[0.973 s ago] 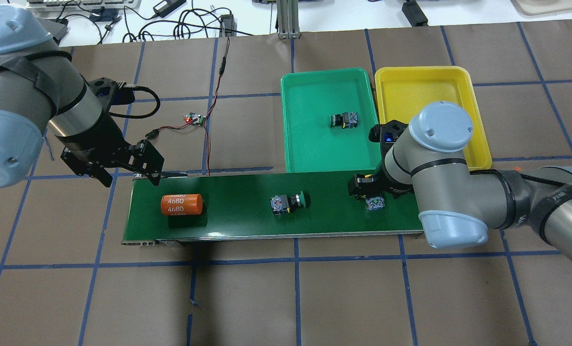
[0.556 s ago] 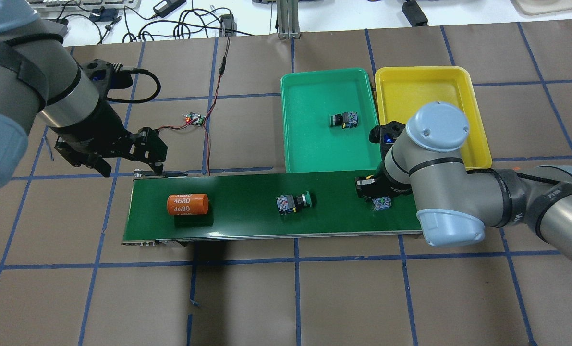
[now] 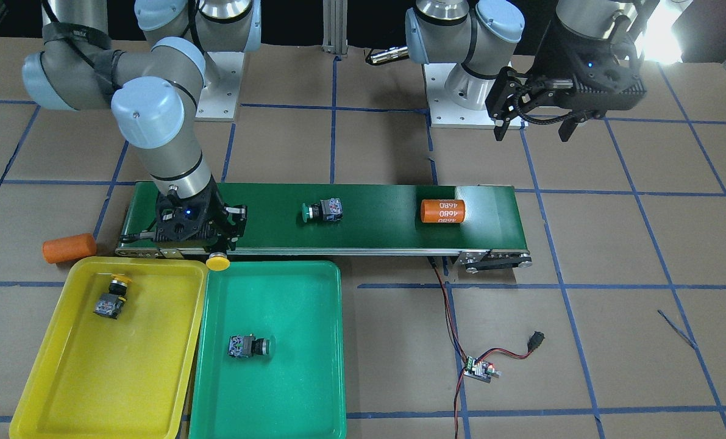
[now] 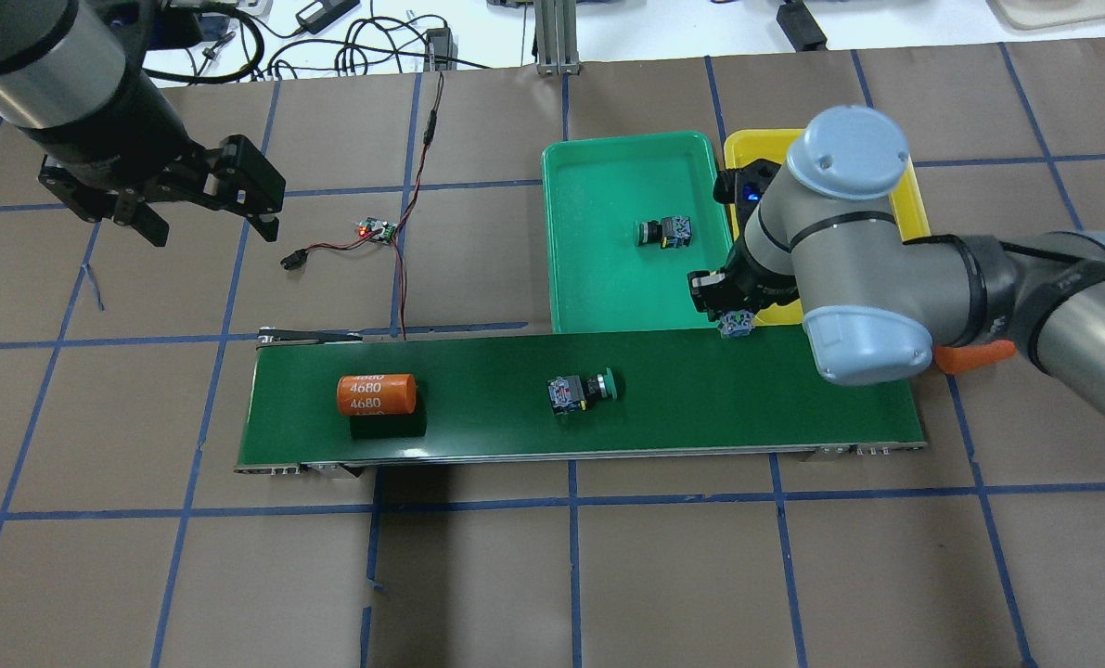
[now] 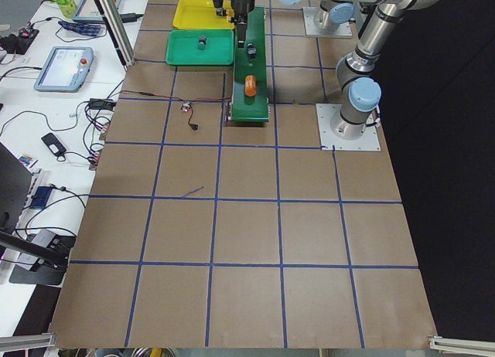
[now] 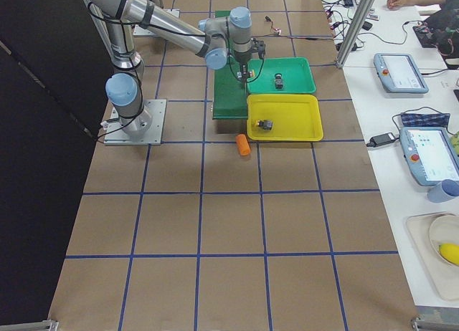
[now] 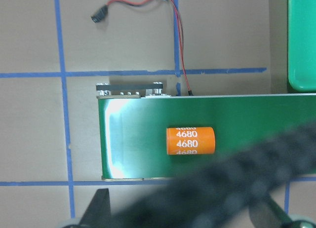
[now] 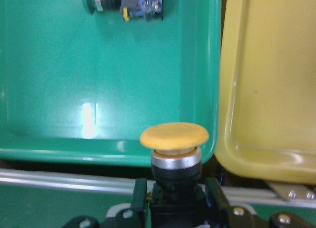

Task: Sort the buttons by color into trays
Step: 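Lower the yellow button into the yellow tray and open the right gripper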

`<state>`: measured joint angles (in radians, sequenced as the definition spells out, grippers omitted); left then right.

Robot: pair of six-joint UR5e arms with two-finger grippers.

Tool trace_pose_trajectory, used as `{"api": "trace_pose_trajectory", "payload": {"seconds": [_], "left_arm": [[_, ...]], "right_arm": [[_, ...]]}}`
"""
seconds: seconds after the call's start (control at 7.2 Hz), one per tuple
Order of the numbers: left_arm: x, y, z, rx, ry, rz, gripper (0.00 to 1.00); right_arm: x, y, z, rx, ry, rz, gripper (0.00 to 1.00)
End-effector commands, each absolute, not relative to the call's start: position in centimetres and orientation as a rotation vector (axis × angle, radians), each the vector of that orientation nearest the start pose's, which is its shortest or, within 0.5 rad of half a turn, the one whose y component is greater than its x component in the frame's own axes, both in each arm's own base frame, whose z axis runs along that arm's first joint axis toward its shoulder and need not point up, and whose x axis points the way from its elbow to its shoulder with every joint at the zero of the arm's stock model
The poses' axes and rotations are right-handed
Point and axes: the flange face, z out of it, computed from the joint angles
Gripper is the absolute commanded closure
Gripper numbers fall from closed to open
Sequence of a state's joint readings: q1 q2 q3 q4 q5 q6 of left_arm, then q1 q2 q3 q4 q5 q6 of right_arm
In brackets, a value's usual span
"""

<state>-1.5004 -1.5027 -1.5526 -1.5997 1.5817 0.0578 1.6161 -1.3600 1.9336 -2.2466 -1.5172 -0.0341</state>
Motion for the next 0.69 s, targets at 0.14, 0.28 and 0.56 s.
{"api": "trace_pose_trajectory", "payload": {"seconds": [0.14, 0.28, 0.56], "left_arm": [[-9.7, -49.3, 53.0, 0.076, 3.126, -0.109, 0.0], [-9.5, -49.3, 52.8, 0.136, 3.124, -0.104, 0.0], [-9.2, -49.6, 51.9, 0.134, 3.12, -0.074, 0.0]], "right_arm": [[6.4, -65.0, 24.8, -0.299, 3.096, 0.025, 0.75], [5.7, -65.4, 24.2, -0.306, 3.092, 0.042, 0.39], [6.2, -65.2, 24.1, -0.315, 3.089, 0.056, 0.0]]}}
